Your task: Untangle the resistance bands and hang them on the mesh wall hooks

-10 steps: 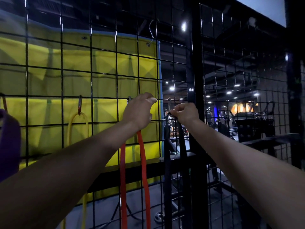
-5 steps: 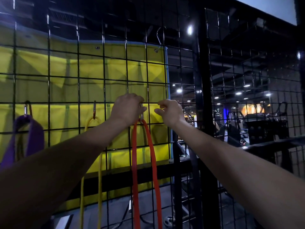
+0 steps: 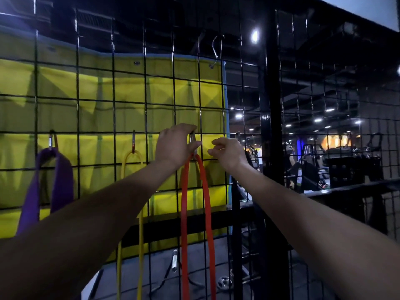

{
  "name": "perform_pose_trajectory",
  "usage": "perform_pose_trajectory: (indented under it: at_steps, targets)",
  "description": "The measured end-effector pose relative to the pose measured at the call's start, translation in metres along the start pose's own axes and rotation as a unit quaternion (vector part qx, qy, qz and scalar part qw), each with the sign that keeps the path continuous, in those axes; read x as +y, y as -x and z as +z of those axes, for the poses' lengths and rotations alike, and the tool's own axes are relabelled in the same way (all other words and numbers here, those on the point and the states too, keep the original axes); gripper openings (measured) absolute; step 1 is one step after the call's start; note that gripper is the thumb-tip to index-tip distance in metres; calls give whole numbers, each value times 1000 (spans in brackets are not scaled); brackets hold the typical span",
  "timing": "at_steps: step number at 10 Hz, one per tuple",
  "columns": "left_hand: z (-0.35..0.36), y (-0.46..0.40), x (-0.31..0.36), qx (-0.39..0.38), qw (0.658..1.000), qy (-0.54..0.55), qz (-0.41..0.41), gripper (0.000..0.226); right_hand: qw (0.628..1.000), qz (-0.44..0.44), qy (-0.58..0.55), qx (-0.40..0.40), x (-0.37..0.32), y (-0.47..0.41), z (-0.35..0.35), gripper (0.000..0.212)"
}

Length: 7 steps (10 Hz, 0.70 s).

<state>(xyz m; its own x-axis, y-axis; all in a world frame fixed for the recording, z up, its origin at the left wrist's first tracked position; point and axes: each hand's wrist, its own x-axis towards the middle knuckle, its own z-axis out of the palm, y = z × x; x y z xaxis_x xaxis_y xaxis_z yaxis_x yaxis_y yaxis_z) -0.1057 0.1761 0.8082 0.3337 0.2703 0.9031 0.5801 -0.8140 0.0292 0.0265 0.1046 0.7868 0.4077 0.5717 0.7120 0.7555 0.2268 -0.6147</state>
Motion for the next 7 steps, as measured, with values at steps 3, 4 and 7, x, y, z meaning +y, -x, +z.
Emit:
perform_pose_trajectory:
  at_steps: [3, 4, 7]
  targets:
    - [-60, 84, -8, -53, 997, -52, -16, 44, 999, -6, 28, -16, -22, 65, 19, 41]
    - [-85, 119, -17, -90, 992, -69, -48, 46, 998, -26, 49, -40, -38, 94, 35, 45]
    - [-166, 190, -64, -96, 989, -50, -101, 49, 983, 8, -78, -164, -99, 162, 77, 54]
